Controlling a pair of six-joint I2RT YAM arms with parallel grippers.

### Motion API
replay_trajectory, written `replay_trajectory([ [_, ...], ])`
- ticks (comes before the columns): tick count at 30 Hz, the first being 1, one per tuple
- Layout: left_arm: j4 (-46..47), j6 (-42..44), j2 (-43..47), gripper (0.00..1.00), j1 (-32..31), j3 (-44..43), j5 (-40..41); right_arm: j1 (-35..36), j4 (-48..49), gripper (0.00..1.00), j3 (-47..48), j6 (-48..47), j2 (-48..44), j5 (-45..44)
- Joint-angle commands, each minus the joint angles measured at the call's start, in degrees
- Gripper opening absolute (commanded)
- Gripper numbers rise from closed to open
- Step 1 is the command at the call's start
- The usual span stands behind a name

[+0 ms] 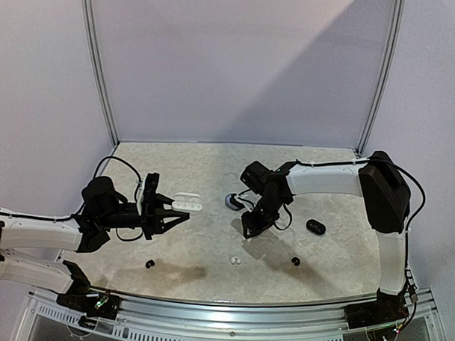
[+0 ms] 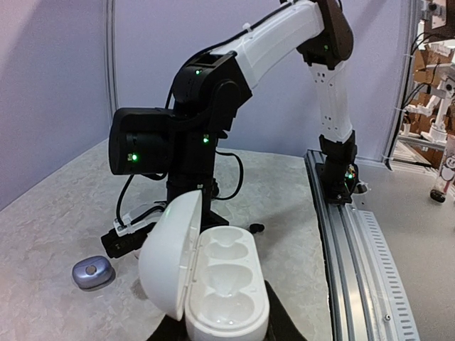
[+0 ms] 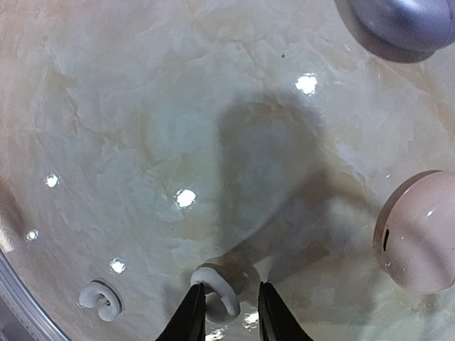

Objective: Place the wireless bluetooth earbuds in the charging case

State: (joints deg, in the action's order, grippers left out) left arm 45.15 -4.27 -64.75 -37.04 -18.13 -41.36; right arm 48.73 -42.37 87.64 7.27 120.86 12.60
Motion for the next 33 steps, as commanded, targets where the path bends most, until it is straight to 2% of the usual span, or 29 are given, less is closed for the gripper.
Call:
replay_trajectory([
  [1,-0.3,0.7,0.2,0.00,0.3,0.2,-0.2,0.7,-0.1,0.25,-1.1,0.6,1.5,0.7],
  [8,-0.3,0.9,0.5,0.00,0.2,0.4,-0.2,0.9,-0.2,0.08,-0.8,0.9,0.8,1.8],
  [14,-0.3,1.0,0.9,0.00,0.3,0.6,-0.2,0.9,-0.5,0.00,-0.4,1.2,-1.1,3.8],
  [21,-0.1,1.0,1.2,0.00,0.2,1.0,-0.1,0.9,-0.1,0.00,0.9,1.5,-8.0,1.7],
  [26,0.0,1.3,1.7,0.00,0.2,1.1,-0.1,1.9,2.4,0.00,2.9,-1.1,-15.8,-5.6],
  [29,0.4,1.4,1.7,0.00,0.2,1.2,-0.4,5.5,8.3,0.00,3.7,-5.1,-21.6,-10.1],
  [33,0.9,1.7,1.5,0.00,0.1,1.1,-1.0,13.3,19.9,0.00,2.9,-17.1,-27.6,-10.5],
])
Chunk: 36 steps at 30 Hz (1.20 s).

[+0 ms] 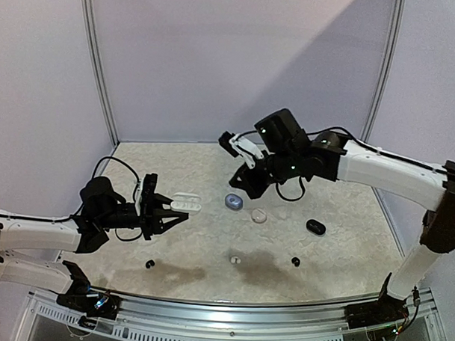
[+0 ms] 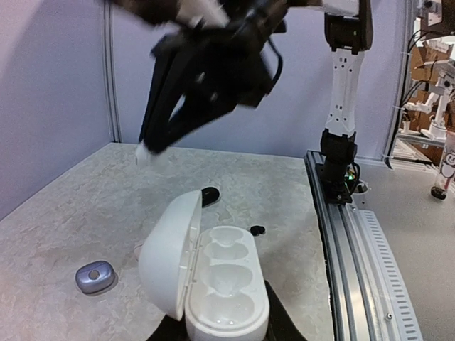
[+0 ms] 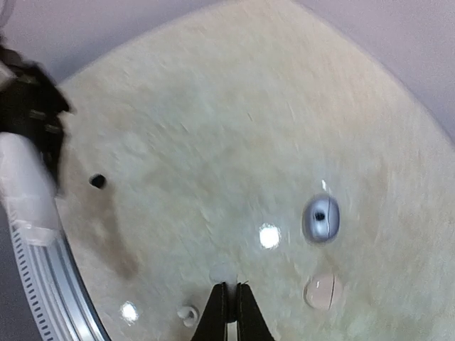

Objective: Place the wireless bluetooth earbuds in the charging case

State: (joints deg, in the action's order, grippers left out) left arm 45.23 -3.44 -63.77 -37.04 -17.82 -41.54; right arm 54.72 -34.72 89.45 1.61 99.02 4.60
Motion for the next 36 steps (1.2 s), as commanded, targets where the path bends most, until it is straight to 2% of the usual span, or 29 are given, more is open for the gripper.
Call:
replay_trajectory([
  [1,0.8,1.0,0.5,0.00,0.0,0.7,-1.1,8.8,14.2,0.00,1.1,-13.5,-6.2,-1.6],
  [3,0.8,1.1,0.4,0.00,0.0,0.6,-1.4,11.6,17.2,0.00,1.6,-19.4,-6.3,0.9],
  [6,0.7,1.4,0.5,0.00,-0.1,0.4,-1.8,14.2,15.9,0.00,4.2,-24.4,-4.0,3.2],
  [14,0.2,2.1,0.7,0.00,-0.4,0.2,-2.1,17.1,6.2,0.00,13.7,-33.2,5.8,-3.5],
  [21,-0.1,2.3,0.7,0.00,-0.5,0.2,-2.1,17.0,5.3,0.00,14.1,-34.0,7.4,-6.9],
  [36,-0.1,2.8,-0.3,0.00,-0.5,-0.8,-2.1,17.1,1.4,0.00,15.2,-33.9,9.8,-5.3],
])
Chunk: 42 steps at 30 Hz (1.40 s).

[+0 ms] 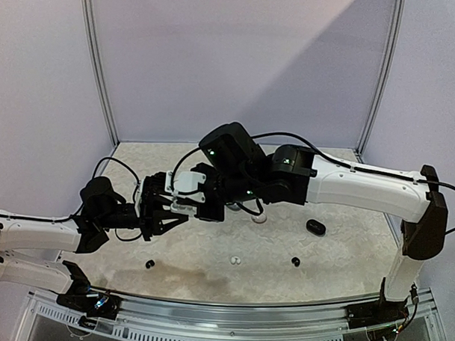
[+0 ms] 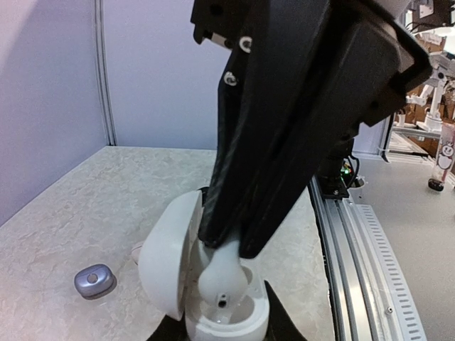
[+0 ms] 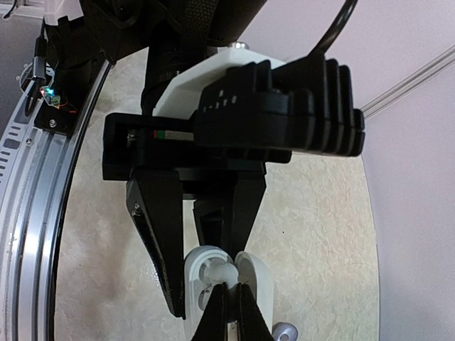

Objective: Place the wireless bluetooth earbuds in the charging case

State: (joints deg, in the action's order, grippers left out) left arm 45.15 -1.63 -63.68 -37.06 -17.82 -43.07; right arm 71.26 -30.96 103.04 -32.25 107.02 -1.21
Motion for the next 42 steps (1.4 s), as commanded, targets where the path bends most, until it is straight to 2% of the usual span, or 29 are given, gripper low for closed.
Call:
replay_trajectory([
  [1,-0.1,1.0,-0.4,0.00,-0.5,-0.9,-0.5,0.5,-2.5,0.00,1.7,0.0,2.1,0.5],
  [25,1.2,1.5,0.1,0.00,-0.7,0.1,3.0,-0.1,-6.7,0.00,4.9,3.8,4.7,3.7],
  [31,1.4,1.5,0.5,0.00,-0.8,0.4,2.9,-0.4,-6.2,0.16,5.1,4.3,5.4,3.2],
  [42,1.1,0.3,1.2,0.00,-0.8,0.9,3.2,-0.4,-6.3,0.26,5.1,5.2,2.2,3.1],
])
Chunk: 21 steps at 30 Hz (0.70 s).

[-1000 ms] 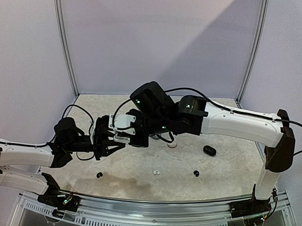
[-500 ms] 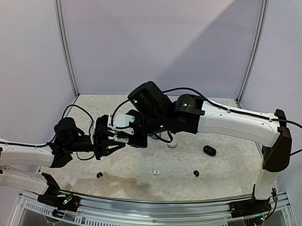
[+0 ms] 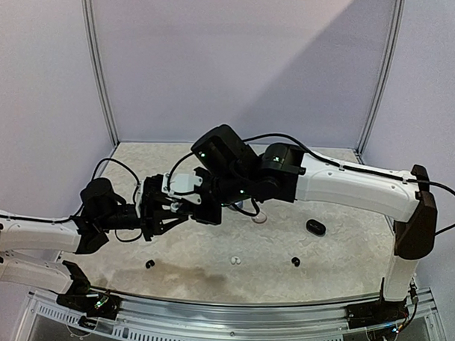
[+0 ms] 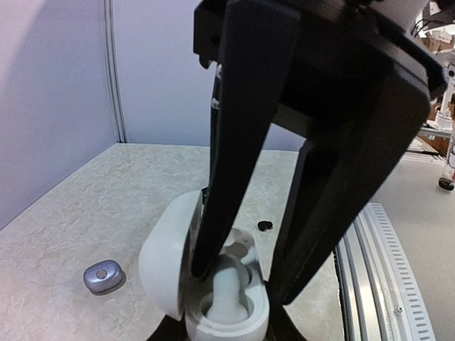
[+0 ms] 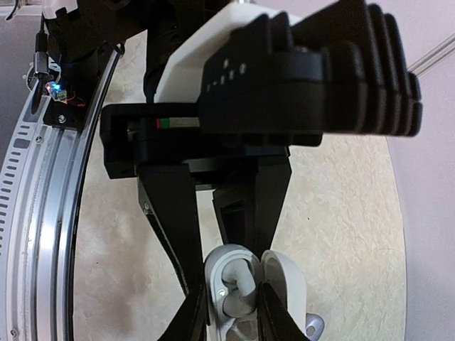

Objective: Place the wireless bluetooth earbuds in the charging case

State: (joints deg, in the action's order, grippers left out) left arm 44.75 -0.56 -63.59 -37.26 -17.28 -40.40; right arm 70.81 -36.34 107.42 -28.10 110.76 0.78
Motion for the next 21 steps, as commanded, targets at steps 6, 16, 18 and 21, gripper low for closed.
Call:
replay_trajectory([
  [6,1.1,-1.8,1.4,0.00,-0.6,0.6,0.6,0.0,2.9,0.37,-1.3,1.5,-6.0,2.2],
  [16,1.2,-3.1,2.1,0.00,-0.6,0.8,0.9,-1.7,10.8,0.45,-8.2,6.4,-14.5,6.8],
  [18,1.4,-3.5,2.3,0.00,-0.6,1.0,1.1,-4.7,13.0,0.47,-12.2,10.7,-17.4,8.3],
  [21,1.5,-3.7,2.4,0.00,-0.7,1.2,1.3,-11.3,14.1,0.45,-19.8,20.5,-20.4,8.4],
])
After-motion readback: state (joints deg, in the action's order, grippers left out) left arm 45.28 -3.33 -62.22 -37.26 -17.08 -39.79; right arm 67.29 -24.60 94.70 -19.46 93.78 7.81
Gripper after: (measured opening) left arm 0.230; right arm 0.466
